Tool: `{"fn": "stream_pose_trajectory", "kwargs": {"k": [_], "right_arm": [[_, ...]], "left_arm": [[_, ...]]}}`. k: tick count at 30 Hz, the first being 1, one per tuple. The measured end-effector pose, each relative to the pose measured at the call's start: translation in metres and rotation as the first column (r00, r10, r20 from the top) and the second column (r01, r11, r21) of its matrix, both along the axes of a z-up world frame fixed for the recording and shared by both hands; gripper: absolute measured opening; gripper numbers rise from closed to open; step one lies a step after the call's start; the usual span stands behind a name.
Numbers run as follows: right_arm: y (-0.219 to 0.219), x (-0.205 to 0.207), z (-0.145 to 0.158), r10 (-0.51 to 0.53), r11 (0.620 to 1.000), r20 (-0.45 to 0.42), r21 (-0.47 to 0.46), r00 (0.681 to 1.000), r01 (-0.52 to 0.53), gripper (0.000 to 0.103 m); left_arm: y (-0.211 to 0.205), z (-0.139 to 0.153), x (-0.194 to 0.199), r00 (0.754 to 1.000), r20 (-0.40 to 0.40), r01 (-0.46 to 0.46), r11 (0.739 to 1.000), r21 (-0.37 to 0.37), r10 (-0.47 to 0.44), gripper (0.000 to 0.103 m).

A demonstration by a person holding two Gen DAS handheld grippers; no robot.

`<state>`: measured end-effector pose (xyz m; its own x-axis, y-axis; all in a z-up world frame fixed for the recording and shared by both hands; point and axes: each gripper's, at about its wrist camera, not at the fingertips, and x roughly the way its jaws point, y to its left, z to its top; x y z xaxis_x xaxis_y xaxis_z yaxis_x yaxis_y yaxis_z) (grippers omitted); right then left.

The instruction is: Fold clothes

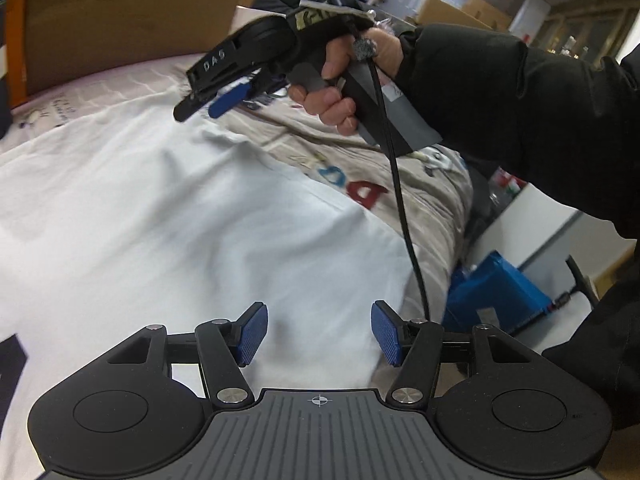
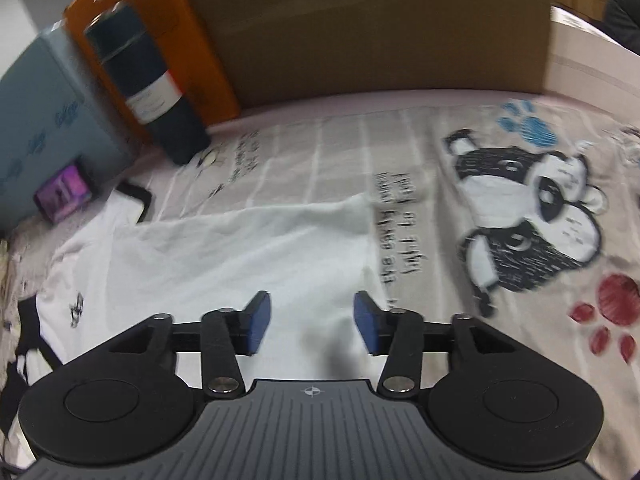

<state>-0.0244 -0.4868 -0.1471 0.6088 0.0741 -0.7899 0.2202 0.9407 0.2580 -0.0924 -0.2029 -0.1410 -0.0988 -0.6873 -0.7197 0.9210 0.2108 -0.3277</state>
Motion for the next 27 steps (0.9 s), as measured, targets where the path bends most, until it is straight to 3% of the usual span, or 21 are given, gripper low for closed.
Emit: {"fn": "stream_pose_trajectory", "kwargs": {"k": [3, 5, 6, 8, 10, 13, 15, 16, 18, 20, 24, 27], "right_arm": [[0.009, 0.011, -0.014, 0.031, 0.995, -0.069, -0.097, 0.997, -0.038, 0.047], [0.009, 0.008, -0.018, 0.019, 0.977, -0.082, -0.212, 0.996, -0.036, 0.047], [0.008, 0.007, -0.019, 0.007, 0.964, -0.085, -0.265, 0.996, -0.029, 0.054], [-0.004, -0.004, -0.017, -0.084, 0.949, -0.065, -0.308, 0.994, 0.061, 0.056], [-0.014, -0.022, -0.008, -0.166, 0.935, -0.028, -0.321, 0.986, 0.148, 0.053], [-0.010, -0.059, 0.017, -0.172, 0.933, 0.089, -0.303, 0.981, 0.191, 0.055], [0.000, -0.082, 0.034, -0.161, 0.932, 0.153, -0.302, 0.975, 0.201, 0.056], [0.007, -0.092, 0.042, -0.153, 0.935, 0.177, -0.293, 0.972, 0.200, 0.057], [0.019, -0.113, 0.054, -0.145, 0.937, 0.210, -0.285, 0.967, 0.203, 0.059], [0.036, -0.130, 0.063, -0.117, 0.937, 0.218, -0.300, 0.969, 0.180, 0.059], [0.095, -0.158, 0.059, 0.046, 0.953, 0.134, -0.303, 0.990, -0.003, 0.062], [0.139, -0.179, 0.055, 0.175, 0.945, 0.068, -0.292, 0.982, -0.148, 0.062]], "left_arm": [[0.013, 0.003, 0.008, 0.997, 0.012, -0.080, 0.997, 0.001, 0.080, 0.057], [0.028, 0.005, 0.016, 0.988, 0.027, -0.154, 0.988, 0.001, 0.154, 0.058], [0.038, 0.007, 0.020, 0.980, 0.035, -0.195, 0.981, 0.003, 0.195, 0.058], [0.060, 0.010, 0.028, 0.958, 0.050, -0.282, 0.960, 0.004, 0.281, 0.059], [0.092, 0.015, 0.037, 0.916, 0.071, -0.396, 0.918, 0.008, 0.394, 0.059], [0.141, 0.020, 0.045, 0.828, 0.131, -0.553, 0.833, 0.030, 0.545, 0.059], [0.168, 0.019, 0.044, 0.779, 0.208, -0.615, 0.785, 0.073, 0.591, 0.059], [0.178, 0.019, 0.042, 0.771, 0.240, -0.624, 0.775, 0.097, 0.590, 0.059], [0.194, 0.018, 0.036, 0.770, 0.294, -0.622, 0.769, 0.146, 0.567, 0.059], [0.204, 0.022, 0.026, 0.791, 0.307, -0.592, 0.788, 0.167, 0.529, 0.059], [0.204, 0.031, -0.002, 0.875, 0.351, -0.422, 0.881, 0.214, 0.334, 0.059], [0.198, 0.031, -0.026, 0.938, 0.317, -0.226, 0.940, 0.255, 0.139, 0.059]]}}
